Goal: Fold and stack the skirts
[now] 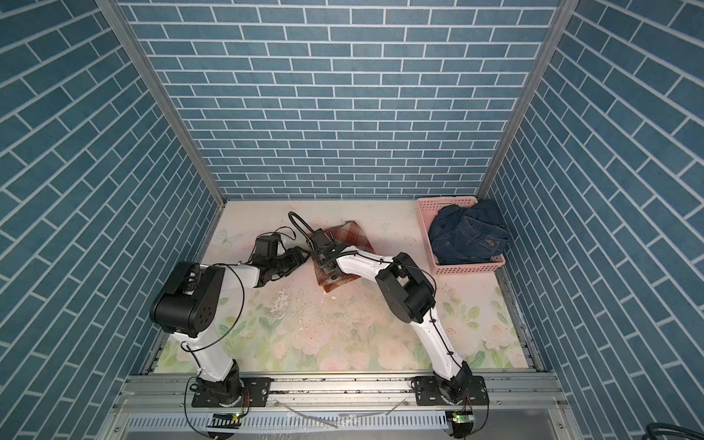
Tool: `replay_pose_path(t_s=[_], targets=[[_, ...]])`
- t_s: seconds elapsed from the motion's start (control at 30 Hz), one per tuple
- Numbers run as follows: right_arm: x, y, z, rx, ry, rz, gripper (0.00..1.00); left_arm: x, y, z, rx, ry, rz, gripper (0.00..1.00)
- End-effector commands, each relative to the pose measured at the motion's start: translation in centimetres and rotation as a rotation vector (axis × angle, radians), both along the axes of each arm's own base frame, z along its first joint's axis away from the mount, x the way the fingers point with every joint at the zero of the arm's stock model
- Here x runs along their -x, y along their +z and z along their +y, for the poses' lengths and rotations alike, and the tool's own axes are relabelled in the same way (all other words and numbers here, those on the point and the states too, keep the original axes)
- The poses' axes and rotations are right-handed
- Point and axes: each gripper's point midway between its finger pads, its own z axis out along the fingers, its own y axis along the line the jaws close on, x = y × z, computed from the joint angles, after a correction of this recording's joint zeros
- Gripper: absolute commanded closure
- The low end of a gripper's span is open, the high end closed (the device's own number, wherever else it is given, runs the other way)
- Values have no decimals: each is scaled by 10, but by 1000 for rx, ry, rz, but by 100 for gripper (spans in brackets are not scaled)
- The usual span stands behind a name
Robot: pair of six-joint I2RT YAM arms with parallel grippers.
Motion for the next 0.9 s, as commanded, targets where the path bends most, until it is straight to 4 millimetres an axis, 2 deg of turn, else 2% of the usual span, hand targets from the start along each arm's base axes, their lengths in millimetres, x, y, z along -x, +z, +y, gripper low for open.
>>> replay_pose_path(t_s=[0.0,0.2,0.43,0.5,0.6,0.7,0.87], targets=[[-2,66,1,-96,-1,-73,100,52,-75,20,-70,44,281,36],[5,90,-1,-158,9,-72,100,51,-81,14,-84,35,279,47],[14,103,2,-222,17,-48,100,46,-85,8,-107,22,276,60],[16,103,4,-239,18,-32,100,46,-87,6,-112,19,278,62],[21,97,10,-261,27,-1,100,45,-90,3,-117,13,281,71],[26,91,16,-279,34,30,100,44,-94,0,-128,5,288,84],[31,84,22,-304,38,64,100,42,-98,-4,-142,-5,289,95]])
